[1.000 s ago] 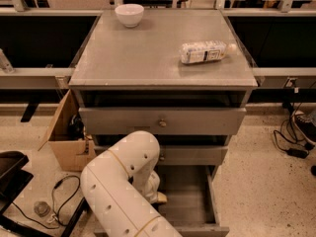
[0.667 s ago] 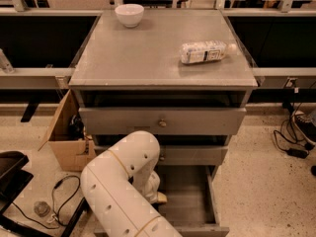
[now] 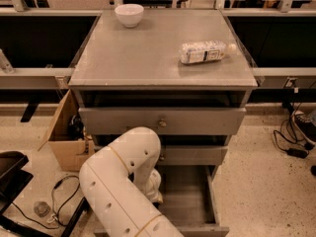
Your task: Pick rxbar chocolate from bottom drawer and place on counter
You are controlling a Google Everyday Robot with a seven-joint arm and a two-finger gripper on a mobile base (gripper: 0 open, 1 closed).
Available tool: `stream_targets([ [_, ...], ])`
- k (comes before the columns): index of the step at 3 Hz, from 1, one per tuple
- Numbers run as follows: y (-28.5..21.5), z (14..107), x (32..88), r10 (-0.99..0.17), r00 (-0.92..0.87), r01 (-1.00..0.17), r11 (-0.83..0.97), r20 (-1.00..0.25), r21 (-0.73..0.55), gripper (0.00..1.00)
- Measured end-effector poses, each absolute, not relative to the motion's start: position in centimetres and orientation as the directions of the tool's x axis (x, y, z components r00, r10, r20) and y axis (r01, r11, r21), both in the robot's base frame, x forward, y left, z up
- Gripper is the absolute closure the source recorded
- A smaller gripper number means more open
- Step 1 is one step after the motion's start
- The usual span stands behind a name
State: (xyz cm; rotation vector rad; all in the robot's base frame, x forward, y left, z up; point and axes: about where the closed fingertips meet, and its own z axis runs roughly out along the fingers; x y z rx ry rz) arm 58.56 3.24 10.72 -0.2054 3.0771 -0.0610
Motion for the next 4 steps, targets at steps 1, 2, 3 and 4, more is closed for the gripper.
stream_targets([
  [1,3.2,11.6,58.6,-0.134,-0.990,-0.132,0.990,-0.054,-0.043,1.00],
  [2,3.2,11.8,58.6,-0.134,-0.990,-0.132,0.990,-0.054,-0.043,1.00],
  [3,2.4,14.2,57.9,-0.151,-0.985,-0.151,0.988,-0.086,-0.012,1.00],
  [4,1.9,20.6,58.5,-0.219,-0.953,-0.241,0.967,-0.211,0.083,1.00],
])
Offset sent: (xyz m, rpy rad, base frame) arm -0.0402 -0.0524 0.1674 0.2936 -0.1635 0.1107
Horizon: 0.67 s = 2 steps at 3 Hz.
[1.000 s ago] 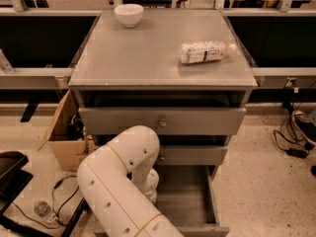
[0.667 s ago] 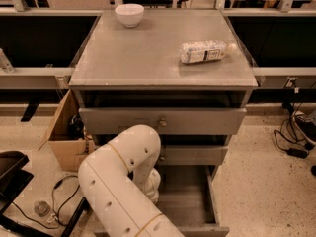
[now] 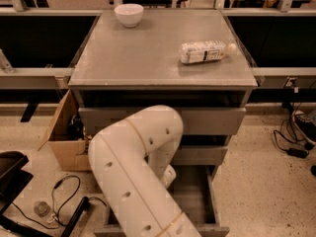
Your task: Pick rxbar chocolate from bottom drawer and place on counter
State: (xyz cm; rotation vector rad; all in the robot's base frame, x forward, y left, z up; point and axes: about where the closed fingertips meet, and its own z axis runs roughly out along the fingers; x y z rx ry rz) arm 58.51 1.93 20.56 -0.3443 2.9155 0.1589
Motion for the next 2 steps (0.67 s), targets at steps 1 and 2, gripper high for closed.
stream_targets([
  [1,0.9,28.2,58.6,-0.262,-0.896,-0.332,0.932,-0.359,0.147,1.00],
  [2,-3.7,34.4,54.7,-0.274,-0.875,-0.366,0.914,-0.399,0.174,1.00],
])
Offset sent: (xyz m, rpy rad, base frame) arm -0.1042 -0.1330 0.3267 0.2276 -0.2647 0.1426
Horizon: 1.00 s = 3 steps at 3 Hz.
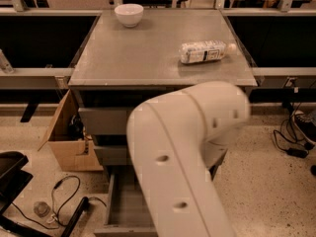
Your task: Pick rxbar chocolate from bottom drawer and place on counter
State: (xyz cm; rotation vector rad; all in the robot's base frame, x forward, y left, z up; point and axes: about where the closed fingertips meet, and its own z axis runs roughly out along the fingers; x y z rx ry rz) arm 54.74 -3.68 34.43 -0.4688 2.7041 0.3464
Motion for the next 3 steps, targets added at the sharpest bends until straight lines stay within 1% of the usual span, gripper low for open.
stream_targets([
  [1,-8.7,39.5,49.5,-0.276,-0.878,-0.366,0.914,-0.392,0.176,1.00],
  [2,-12.2,44.4,45.6,-0.260,-0.882,-0.350,0.920,-0.394,0.178,1.00],
  [3,-11.8,49.7,45.6,-0.253,-0.855,-0.364,0.915,-0.453,0.175,1.00],
])
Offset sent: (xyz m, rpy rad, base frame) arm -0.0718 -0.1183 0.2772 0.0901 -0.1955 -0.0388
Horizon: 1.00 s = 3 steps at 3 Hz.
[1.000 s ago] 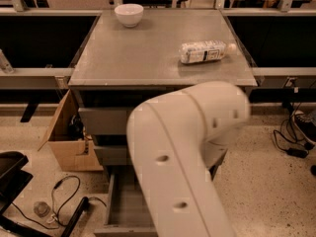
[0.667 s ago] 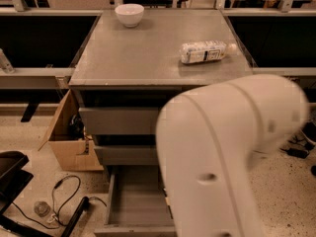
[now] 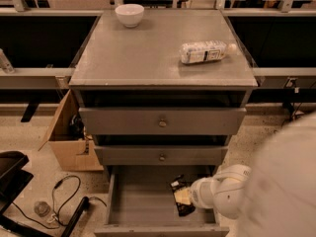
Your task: Pick rxbar chocolate from bottom drawer and place on counter
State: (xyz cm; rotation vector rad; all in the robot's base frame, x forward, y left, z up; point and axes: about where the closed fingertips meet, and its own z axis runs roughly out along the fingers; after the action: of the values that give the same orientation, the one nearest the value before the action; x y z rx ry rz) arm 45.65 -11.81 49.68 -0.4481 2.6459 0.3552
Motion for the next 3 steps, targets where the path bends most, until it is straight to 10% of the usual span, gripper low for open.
stream_targets([
  [3,-9.5,57.2,48.7,-0.226,-0.794,-0.375,0.913,-0.565,0.162,1.00],
])
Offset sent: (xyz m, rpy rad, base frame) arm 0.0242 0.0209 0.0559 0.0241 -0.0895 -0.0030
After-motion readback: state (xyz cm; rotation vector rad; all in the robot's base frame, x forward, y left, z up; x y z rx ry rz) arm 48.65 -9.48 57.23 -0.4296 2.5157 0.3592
